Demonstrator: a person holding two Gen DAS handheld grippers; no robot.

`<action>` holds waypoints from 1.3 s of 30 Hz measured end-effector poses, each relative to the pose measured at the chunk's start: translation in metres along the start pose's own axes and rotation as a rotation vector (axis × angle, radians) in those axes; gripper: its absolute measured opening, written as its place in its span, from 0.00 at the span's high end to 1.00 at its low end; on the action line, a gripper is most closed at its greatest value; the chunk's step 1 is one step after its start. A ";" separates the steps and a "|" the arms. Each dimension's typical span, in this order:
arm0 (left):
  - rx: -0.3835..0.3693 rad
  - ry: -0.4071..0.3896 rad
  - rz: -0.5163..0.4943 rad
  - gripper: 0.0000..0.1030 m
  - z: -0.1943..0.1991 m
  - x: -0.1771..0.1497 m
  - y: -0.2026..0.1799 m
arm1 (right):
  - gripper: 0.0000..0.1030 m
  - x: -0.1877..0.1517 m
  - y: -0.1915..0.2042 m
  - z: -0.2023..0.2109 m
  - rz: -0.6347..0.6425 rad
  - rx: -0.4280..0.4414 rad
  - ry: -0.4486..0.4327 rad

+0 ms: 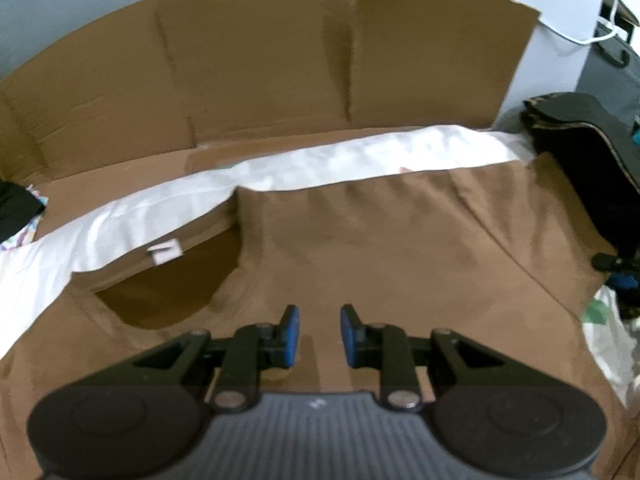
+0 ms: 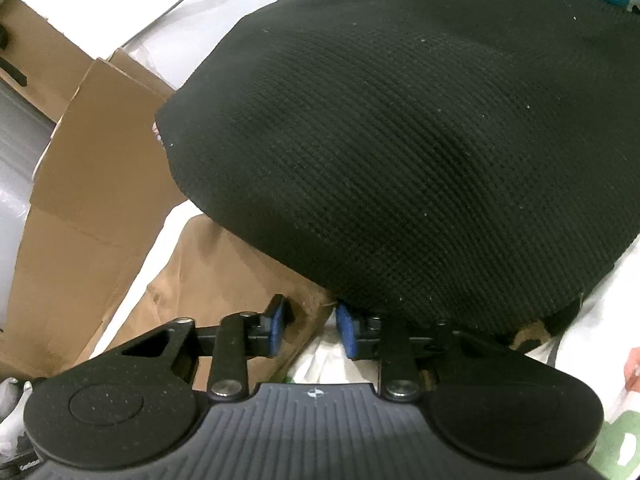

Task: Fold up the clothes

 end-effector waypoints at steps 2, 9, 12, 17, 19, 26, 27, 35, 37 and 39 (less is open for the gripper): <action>-0.015 -0.006 -0.007 0.75 0.000 0.000 -0.008 | 0.92 0.002 0.000 0.002 0.012 -0.012 -0.007; -0.100 -0.008 -0.031 0.76 -0.007 0.002 -0.047 | 0.92 0.008 0.004 0.012 0.045 -0.016 -0.019; -0.151 0.005 -0.045 0.76 -0.012 0.002 -0.071 | 0.84 0.004 0.000 0.005 0.005 -0.002 0.012; -0.237 0.012 -0.074 0.76 -0.016 0.002 -0.113 | 0.50 0.002 0.009 -0.005 0.012 0.056 0.038; -0.271 0.024 -0.074 0.77 -0.017 0.001 -0.127 | 0.49 0.002 0.013 -0.007 0.021 0.057 0.037; -0.326 0.065 -0.094 0.77 -0.020 -0.008 -0.162 | 0.66 0.001 0.004 -0.007 -0.034 0.081 0.032; -0.315 0.074 -0.104 0.77 -0.022 -0.011 -0.165 | 0.66 0.000 0.004 -0.007 -0.024 0.090 0.035; -0.259 0.147 -0.159 0.81 -0.042 -0.026 -0.178 | 0.63 -0.002 0.003 -0.001 -0.006 0.118 0.029; -0.252 0.147 -0.163 0.82 -0.045 -0.026 -0.179 | 0.57 -0.002 0.006 -0.002 0.008 0.123 0.025; -0.248 0.142 -0.166 0.83 -0.048 -0.025 -0.182 | 0.49 -0.002 0.010 -0.002 0.024 0.139 0.023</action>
Point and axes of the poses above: each gripper's, at about its wrist camera, not at the fingertips, and z roughly against the way its jaws point, y to its left, x to its top, the point moved 9 cm from there along -z, roughly the way its jaws point, and after that the axes turned 1 degree about -x, right-handed, at the moved point
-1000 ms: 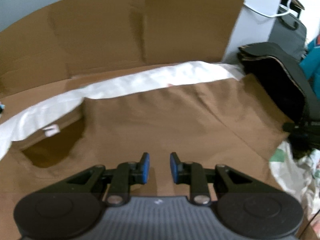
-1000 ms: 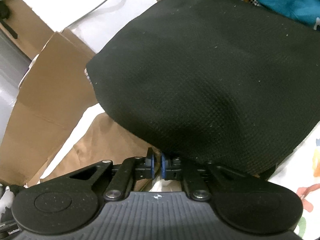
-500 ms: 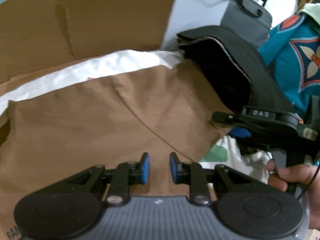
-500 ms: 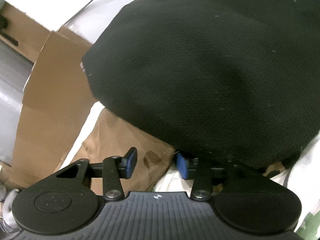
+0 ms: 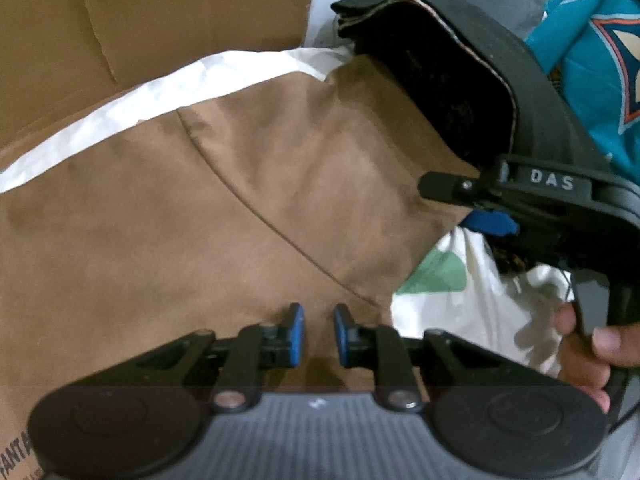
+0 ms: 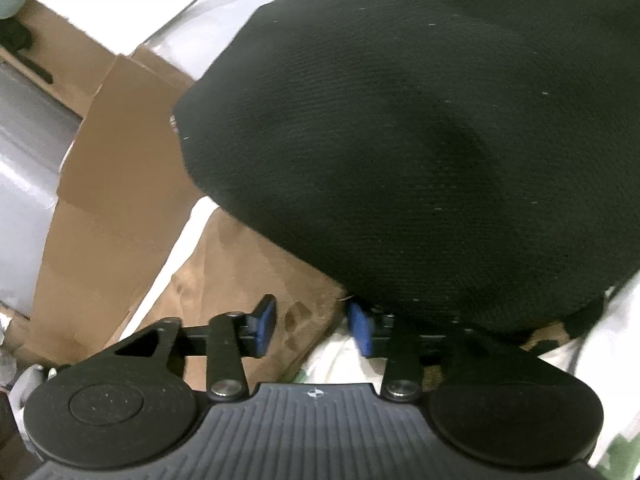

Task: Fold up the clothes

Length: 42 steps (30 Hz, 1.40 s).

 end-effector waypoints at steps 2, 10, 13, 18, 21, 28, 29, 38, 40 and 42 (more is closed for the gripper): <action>0.002 -0.005 0.002 0.84 -0.001 0.002 -0.001 | 0.42 0.002 0.002 -0.001 0.007 0.010 0.001; -0.036 -0.009 0.029 0.84 0.005 0.001 0.001 | 0.55 0.004 0.001 0.000 0.004 -0.003 -0.013; -0.072 -0.010 0.036 0.84 0.012 -0.003 -0.001 | 0.86 0.008 0.002 0.001 0.029 -0.013 0.010; -0.099 -0.011 -0.044 0.84 0.018 -0.008 -0.015 | 0.95 0.016 0.012 0.010 0.068 0.014 0.000; -0.090 -0.007 -0.062 0.84 0.013 -0.005 -0.019 | 0.96 0.021 0.026 0.017 0.081 0.047 -0.014; -0.079 0.004 -0.069 0.84 0.004 -0.004 -0.022 | 0.97 0.029 0.038 0.042 0.143 0.096 -0.019; -0.079 0.003 -0.070 0.84 0.004 -0.004 -0.022 | 0.97 0.029 0.040 0.042 0.147 0.101 -0.017; -0.103 -0.015 -0.091 0.88 0.000 -0.001 -0.020 | 0.98 0.026 0.063 0.044 0.180 0.168 0.007; -0.113 -0.023 -0.082 0.88 0.000 -0.002 -0.019 | 0.98 0.020 0.064 0.051 0.189 0.186 0.017; -0.121 -0.033 -0.076 0.88 0.001 -0.003 -0.017 | 0.98 0.018 0.071 0.051 0.188 0.211 0.030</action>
Point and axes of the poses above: each gripper's, at about its wrist camera, not at the fingertips, and z roughly against the way its jaws point, y to its left, x to its top, the point moved 9 cm from there along -z, roughly the way its jaws point, and after that the axes turned 1 degree about -x, right-handed, at the moved point
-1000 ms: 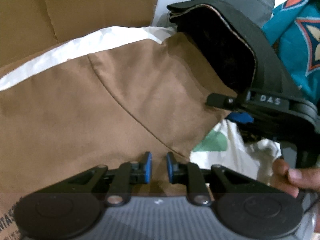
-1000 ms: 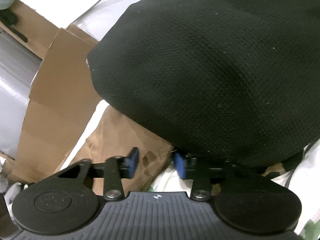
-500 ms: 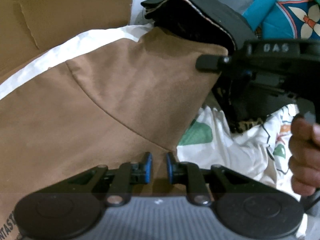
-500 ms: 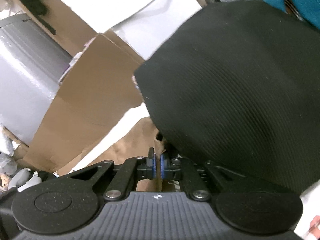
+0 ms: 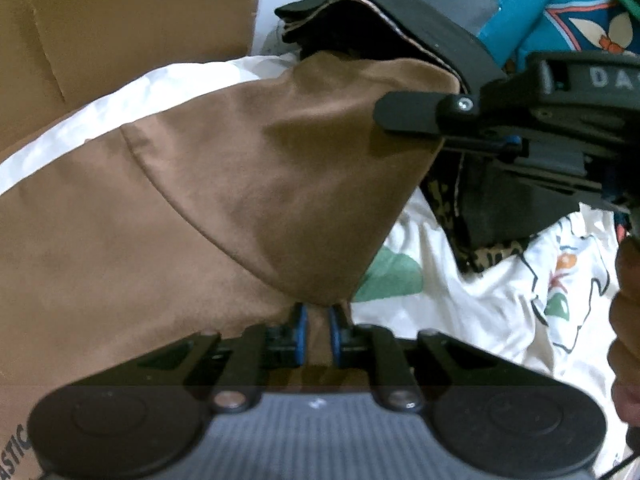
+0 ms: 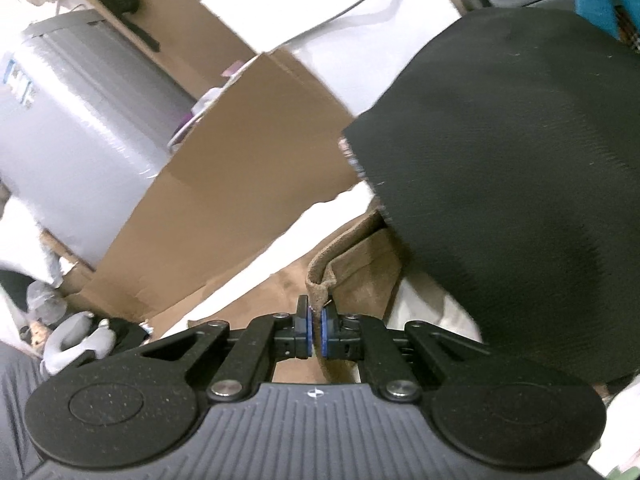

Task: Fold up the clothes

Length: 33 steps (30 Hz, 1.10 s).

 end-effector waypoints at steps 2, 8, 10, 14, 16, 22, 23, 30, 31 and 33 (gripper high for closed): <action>-0.008 -0.011 0.013 0.88 0.001 -0.001 0.001 | 0.98 -0.001 0.008 -0.003 -0.002 0.025 0.013; -0.012 -0.069 0.057 0.88 0.002 -0.006 0.002 | 0.98 -0.013 0.026 -0.005 0.000 0.083 0.072; -0.018 -0.090 0.079 0.88 0.003 -0.008 0.004 | 0.98 -0.016 0.030 -0.007 -0.008 0.096 0.088; -0.032 -0.112 0.118 0.88 0.004 -0.009 0.007 | 0.98 -0.024 0.036 -0.011 -0.045 0.122 0.122; -0.035 -0.121 0.120 0.88 0.004 -0.009 0.008 | 0.98 -0.027 0.039 -0.013 -0.050 0.130 0.139; -0.050 -0.150 0.141 0.88 0.005 -0.012 0.010 | 0.98 -0.041 0.037 -0.014 -0.112 0.153 0.177; -0.050 -0.155 0.135 0.88 0.006 -0.013 0.011 | 0.98 -0.045 0.036 -0.014 -0.117 0.155 0.182; -0.035 -0.124 0.093 0.70 0.022 -0.014 0.009 | 0.98 -0.058 0.045 -0.018 -0.109 0.172 0.204; -0.026 -0.125 0.063 0.67 0.027 -0.013 0.008 | 0.97 -0.059 0.045 -0.019 -0.106 0.170 0.205; -0.020 -0.107 0.027 0.66 0.037 -0.015 0.012 | 0.95 -0.061 0.047 -0.020 -0.097 0.163 0.208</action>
Point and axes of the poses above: each gripper's, at about its wrist camera, not at the fingertips, and z roughly against the way its jaws point, y to its left, x to its top, the point moved 9 cm from there along -z, roughly the way its jaws point, and after that the axes turned 1 degree about -x, right-handed, at the moved point
